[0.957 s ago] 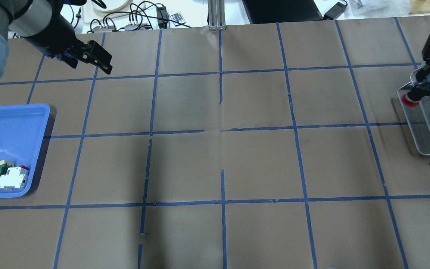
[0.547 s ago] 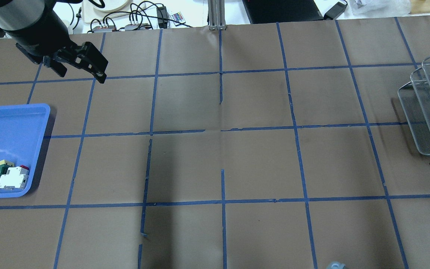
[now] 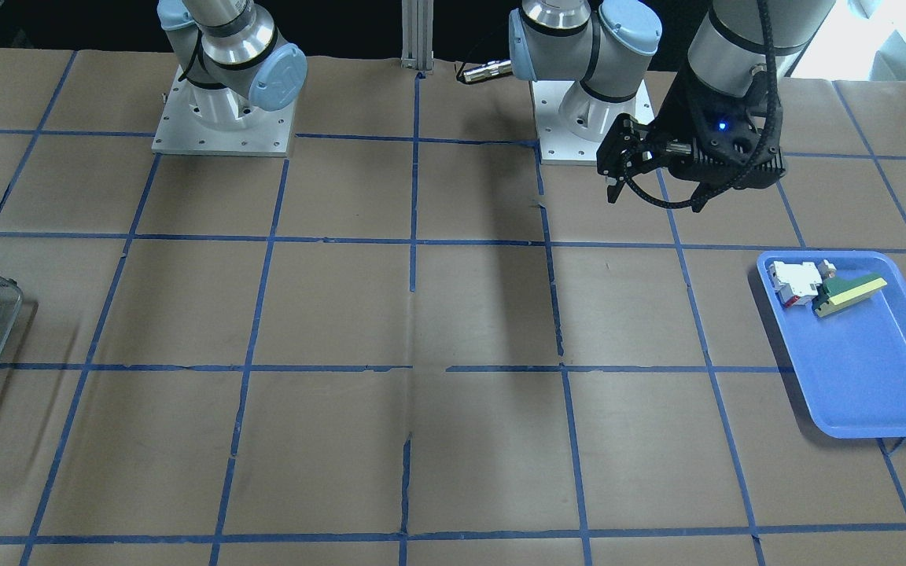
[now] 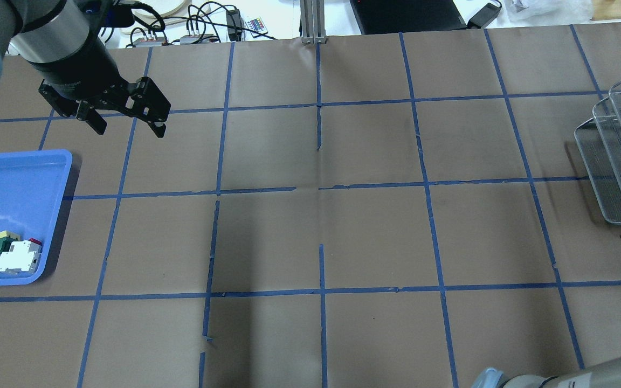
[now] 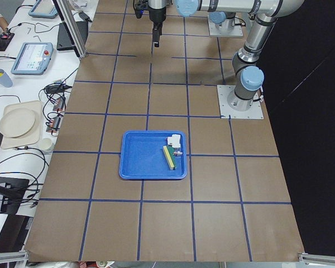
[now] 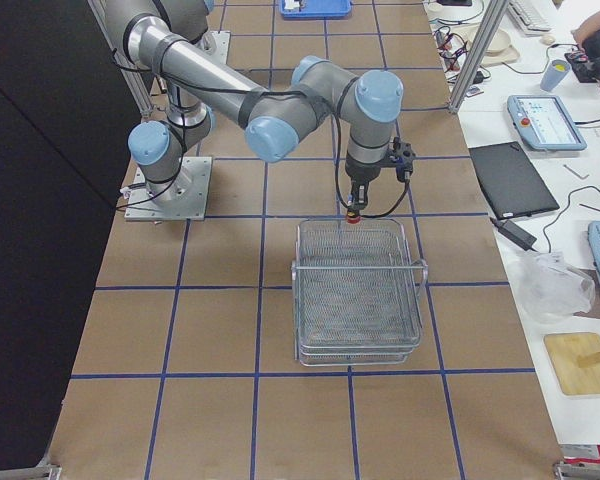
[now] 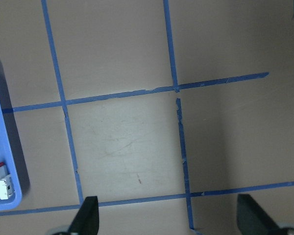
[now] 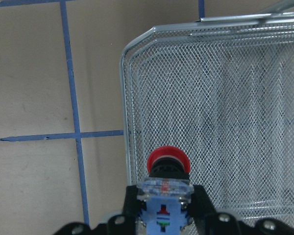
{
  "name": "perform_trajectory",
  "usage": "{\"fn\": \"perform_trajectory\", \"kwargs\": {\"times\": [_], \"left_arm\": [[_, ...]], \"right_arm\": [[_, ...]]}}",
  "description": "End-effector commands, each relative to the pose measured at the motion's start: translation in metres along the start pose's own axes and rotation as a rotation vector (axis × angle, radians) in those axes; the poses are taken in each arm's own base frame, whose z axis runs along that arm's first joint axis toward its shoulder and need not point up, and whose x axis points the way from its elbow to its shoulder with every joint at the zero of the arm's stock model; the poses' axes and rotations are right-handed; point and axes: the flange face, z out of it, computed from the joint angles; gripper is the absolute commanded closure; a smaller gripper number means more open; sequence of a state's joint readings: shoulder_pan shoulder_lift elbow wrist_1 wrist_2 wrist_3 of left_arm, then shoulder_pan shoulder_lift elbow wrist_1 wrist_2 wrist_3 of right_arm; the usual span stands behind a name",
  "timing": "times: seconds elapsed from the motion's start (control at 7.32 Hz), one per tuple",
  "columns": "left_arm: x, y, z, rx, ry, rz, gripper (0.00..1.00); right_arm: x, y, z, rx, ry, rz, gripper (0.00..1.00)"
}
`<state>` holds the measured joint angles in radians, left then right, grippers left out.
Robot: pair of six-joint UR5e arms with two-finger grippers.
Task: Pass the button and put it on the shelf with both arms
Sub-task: 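Carry the switch with the right gripper into the mesh basket while the left arm rises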
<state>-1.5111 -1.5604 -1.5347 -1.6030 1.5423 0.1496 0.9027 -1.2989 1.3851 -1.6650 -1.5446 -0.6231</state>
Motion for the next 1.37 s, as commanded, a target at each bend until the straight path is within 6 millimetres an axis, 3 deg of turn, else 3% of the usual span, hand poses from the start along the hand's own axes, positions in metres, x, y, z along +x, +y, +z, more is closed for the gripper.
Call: {"fn": "perform_trajectory", "kwargs": {"times": [0.0, 0.41, 0.68, 1.09, 1.23], "left_arm": [[-0.031, 0.002, -0.016, 0.030, 0.021, -0.075, 0.00], [-0.036, -0.005, -0.010, 0.019, -0.018, -0.171, 0.00], [-0.036, -0.009, -0.003, -0.003, -0.011, -0.222, 0.00], [-0.001, -0.008, -0.002, 0.009, -0.012, -0.108, 0.00], [0.000, -0.008, -0.003, 0.013, -0.013, -0.094, 0.00]], "right_arm": [[0.019, -0.007, 0.024, -0.014, -0.014, -0.014, 0.92], [0.035, -0.002, 0.041, -0.041, -0.031, 0.016, 0.80], [0.035, -0.002, 0.041, -0.042, -0.030, 0.024, 0.04], [0.030, 0.006, 0.024, -0.051, -0.023, 0.027, 0.00], [0.012, 0.023, -0.008, -0.048, -0.017, 0.022, 0.00]]}}
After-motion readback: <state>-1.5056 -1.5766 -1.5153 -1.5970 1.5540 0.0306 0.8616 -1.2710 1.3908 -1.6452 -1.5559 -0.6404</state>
